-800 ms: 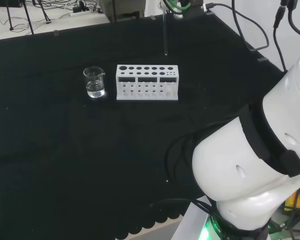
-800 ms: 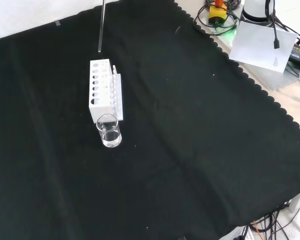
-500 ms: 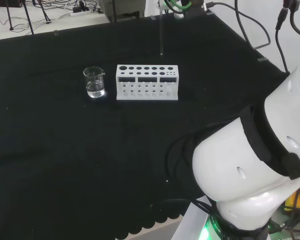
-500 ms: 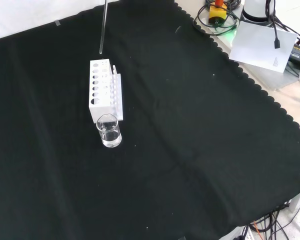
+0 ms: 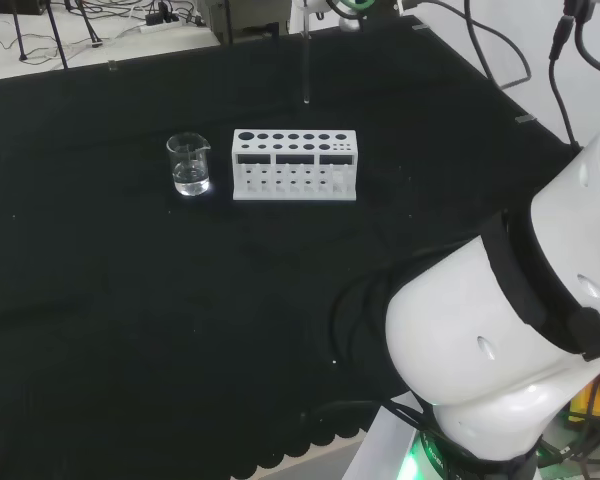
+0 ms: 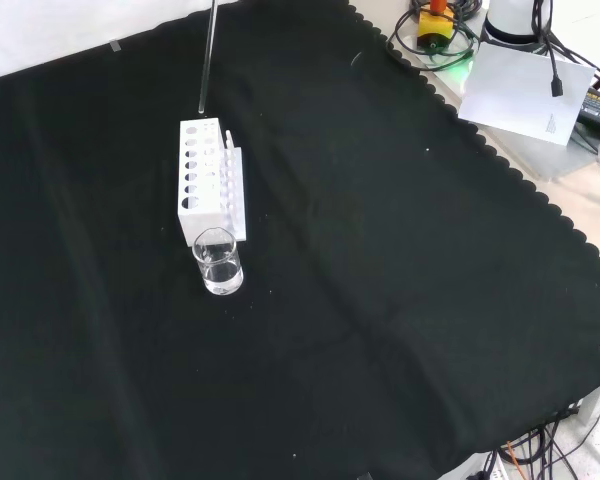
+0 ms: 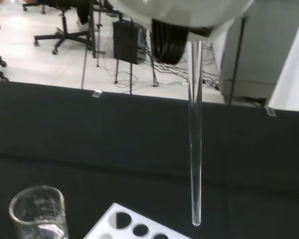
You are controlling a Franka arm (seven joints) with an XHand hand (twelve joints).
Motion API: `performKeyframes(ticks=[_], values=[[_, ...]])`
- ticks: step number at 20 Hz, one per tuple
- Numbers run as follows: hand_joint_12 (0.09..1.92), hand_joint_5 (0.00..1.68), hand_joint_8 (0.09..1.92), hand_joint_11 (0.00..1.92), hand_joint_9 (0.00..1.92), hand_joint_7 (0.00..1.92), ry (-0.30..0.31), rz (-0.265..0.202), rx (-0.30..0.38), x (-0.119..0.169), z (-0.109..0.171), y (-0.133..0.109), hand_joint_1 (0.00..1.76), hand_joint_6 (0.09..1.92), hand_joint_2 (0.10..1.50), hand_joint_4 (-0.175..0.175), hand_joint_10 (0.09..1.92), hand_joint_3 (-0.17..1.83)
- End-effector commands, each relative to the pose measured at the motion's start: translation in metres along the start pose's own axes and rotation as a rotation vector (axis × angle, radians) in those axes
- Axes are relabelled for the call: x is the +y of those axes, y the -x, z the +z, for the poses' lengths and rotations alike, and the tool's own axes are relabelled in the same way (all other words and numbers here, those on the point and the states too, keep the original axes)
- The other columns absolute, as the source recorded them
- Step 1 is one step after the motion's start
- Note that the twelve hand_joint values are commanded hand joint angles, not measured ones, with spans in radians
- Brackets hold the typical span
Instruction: Stir in the beaker to the left of the white test tube rack with the glass rod.
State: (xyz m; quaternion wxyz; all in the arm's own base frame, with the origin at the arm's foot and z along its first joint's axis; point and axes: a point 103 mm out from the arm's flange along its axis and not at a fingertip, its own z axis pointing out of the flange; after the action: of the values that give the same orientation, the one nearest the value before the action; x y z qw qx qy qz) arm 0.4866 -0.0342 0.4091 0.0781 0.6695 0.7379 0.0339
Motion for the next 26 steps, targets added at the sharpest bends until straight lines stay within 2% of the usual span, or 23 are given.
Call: performKeyframes(ticks=[1,13,26], values=[[0.75,1.07,1.17,1.67,1.68,1.17,0.031,-0.069,0.041,0.022,-0.01,-0.029,1.31,0.79,0.69,-0.175,0.86,0.75],[0.75,1.07,1.17,1.67,1.69,1.18,0.034,-0.232,0.092,0.066,0.004,-0.089,1.31,0.78,0.69,-0.175,0.86,0.75],[0.75,1.07,1.16,1.67,1.69,1.18,-0.002,-0.325,0.119,0.08,0.027,-0.126,1.31,0.77,0.69,-0.175,0.85,0.74]])
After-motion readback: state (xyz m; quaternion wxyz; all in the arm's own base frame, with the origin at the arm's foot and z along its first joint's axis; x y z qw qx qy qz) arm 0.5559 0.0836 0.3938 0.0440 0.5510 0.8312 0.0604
